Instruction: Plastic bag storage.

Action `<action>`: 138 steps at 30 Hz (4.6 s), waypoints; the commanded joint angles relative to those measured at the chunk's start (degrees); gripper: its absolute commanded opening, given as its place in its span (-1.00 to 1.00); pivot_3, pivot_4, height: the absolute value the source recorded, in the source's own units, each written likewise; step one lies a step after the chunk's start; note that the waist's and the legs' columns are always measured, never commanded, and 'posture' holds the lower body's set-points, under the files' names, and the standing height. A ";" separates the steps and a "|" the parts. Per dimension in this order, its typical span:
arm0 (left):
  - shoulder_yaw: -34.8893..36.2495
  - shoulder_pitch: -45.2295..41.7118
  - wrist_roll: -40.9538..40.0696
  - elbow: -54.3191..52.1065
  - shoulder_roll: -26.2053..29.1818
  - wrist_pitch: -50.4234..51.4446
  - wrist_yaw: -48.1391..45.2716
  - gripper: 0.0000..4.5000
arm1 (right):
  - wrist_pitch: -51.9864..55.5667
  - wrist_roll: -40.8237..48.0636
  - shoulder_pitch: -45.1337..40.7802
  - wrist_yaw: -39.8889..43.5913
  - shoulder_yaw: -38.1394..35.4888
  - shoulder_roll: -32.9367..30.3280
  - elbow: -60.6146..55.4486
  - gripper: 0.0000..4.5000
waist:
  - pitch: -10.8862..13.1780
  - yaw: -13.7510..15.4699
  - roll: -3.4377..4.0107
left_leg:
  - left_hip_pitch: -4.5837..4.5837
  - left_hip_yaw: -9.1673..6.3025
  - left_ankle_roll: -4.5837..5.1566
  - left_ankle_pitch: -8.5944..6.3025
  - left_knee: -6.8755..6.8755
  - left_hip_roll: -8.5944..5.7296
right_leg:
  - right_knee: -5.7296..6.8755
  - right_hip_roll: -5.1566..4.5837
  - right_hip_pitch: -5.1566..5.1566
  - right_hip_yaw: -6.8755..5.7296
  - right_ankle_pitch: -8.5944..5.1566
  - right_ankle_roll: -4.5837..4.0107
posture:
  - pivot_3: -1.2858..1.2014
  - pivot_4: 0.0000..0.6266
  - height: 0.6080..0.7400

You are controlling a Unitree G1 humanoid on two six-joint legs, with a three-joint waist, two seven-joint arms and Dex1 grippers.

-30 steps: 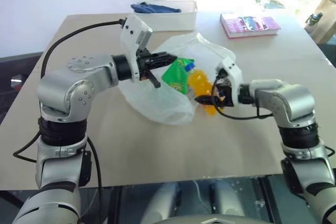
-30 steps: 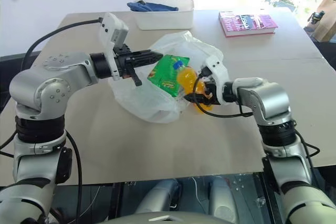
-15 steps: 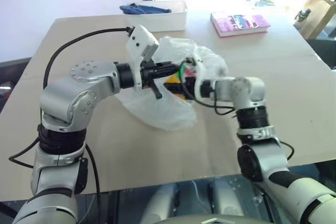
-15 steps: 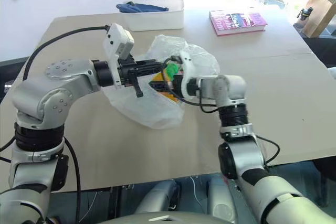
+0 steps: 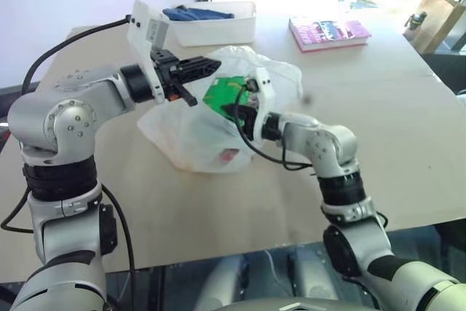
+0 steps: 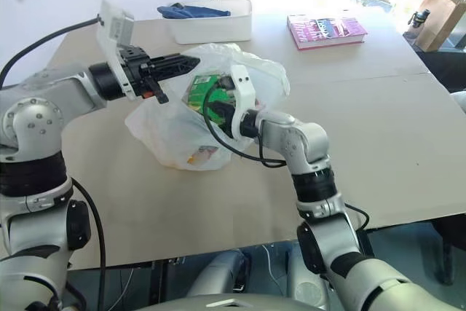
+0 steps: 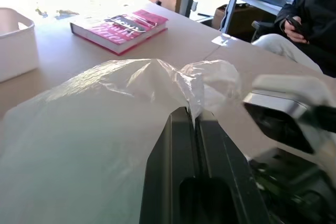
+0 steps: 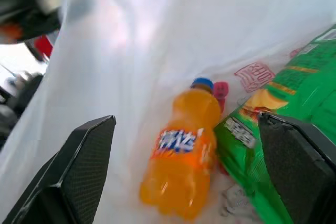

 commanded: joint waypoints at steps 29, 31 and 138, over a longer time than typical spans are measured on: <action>12.51 2.74 -26.75 -5.82 -2.59 13.84 3.04 0.56 | -9.70 -9.58 9.02 -3.90 -7.25 -29.85 -14.89 1.00 | -0.02 1.07 -0.01 | -0.01 0.12 0.00 0.00 -0.03 0.04 | 0.02 -0.19 -0.01 0.15 0.00 0.00 | 0.03 -0.52 1.00; 12.50 9.61 -29.36 -11.05 1.74 15.25 -1.53 0.56 | -13.55 -11.71 6.87 -0.23 -4.88 -32.28 -8.28 1.00 | -0.02 0.96 0.00 | 0.05 0.22 0.00 0.00 -0.15 0.06 | 0.00 -0.22 -0.01 0.27 0.00 0.00 | 0.03 -0.52 1.00; -39.86 2.97 47.48 3.08 -3.80 -74.51 -42.75 -0.03 | -45.93 -34.72 -22.59 3.37 2.48 -17.98 46.78 -1.00 | 0.10 -0.10 0.21 | 0.75 0.42 -0.05 0.01 -0.61 0.37 | -0.35 0.46 0.44 0.56 0.16 -0.24 | 0.03 -0.52 1.00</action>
